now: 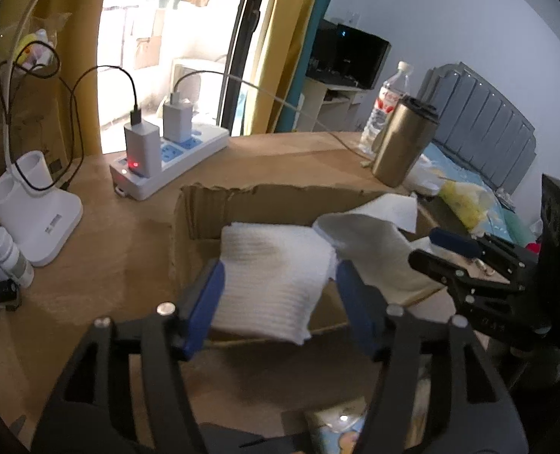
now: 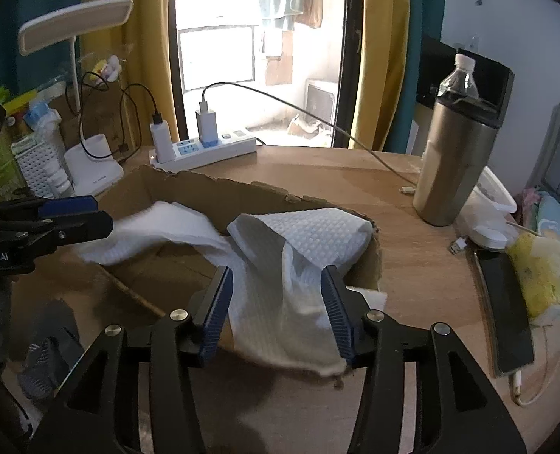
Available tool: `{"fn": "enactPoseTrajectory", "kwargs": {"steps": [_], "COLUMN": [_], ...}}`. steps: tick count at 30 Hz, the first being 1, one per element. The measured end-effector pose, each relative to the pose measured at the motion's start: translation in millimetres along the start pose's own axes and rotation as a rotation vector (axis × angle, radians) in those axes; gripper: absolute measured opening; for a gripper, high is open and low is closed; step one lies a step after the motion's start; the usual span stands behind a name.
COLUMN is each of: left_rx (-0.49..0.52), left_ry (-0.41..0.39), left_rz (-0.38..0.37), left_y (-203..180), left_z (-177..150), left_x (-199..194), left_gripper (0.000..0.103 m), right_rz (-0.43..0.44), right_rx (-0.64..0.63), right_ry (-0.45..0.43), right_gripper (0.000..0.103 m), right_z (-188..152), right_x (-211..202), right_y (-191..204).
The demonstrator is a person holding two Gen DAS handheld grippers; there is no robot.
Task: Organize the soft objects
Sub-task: 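Open both grippers to release the towels and withdraw from the box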
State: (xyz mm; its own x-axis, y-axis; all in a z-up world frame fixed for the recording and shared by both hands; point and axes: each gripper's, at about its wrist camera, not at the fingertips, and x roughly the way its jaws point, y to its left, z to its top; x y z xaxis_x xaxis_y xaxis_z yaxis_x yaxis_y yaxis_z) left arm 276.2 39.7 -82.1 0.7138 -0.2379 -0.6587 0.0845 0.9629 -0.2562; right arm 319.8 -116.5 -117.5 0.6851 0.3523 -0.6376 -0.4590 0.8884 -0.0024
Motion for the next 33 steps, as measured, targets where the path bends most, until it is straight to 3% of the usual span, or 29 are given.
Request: {"fn": "enactPoseTrajectory", "kwargs": {"steps": [13, 22, 27, 33], "left_rx": [0.037, 0.05, 0.063, 0.061], "left_ry": [-0.095, -0.155, -0.182, -0.213], "left_rz": [-0.028, -0.035, -0.029, -0.044], "left_y": [-18.4, -30.0, -35.3, -41.3], "left_z": [-6.1, -16.8, -26.1, -36.0], "left_x": [-42.4, -70.3, -84.4, -101.2], "left_gripper": [0.068, 0.07, 0.081, 0.083], "right_rz": [0.004, -0.001, 0.0, 0.0], "right_rx": [-0.003, 0.009, 0.01, 0.011], "right_ry": [-0.058, -0.131, -0.152, -0.16], "right_gripper": [0.054, 0.064, 0.067, 0.068], "right_z": [-11.8, -13.1, -15.5, -21.6], "right_x": [-44.3, -77.1, -91.2, -103.0], "right_y": [9.3, 17.3, 22.3, 27.2]}}
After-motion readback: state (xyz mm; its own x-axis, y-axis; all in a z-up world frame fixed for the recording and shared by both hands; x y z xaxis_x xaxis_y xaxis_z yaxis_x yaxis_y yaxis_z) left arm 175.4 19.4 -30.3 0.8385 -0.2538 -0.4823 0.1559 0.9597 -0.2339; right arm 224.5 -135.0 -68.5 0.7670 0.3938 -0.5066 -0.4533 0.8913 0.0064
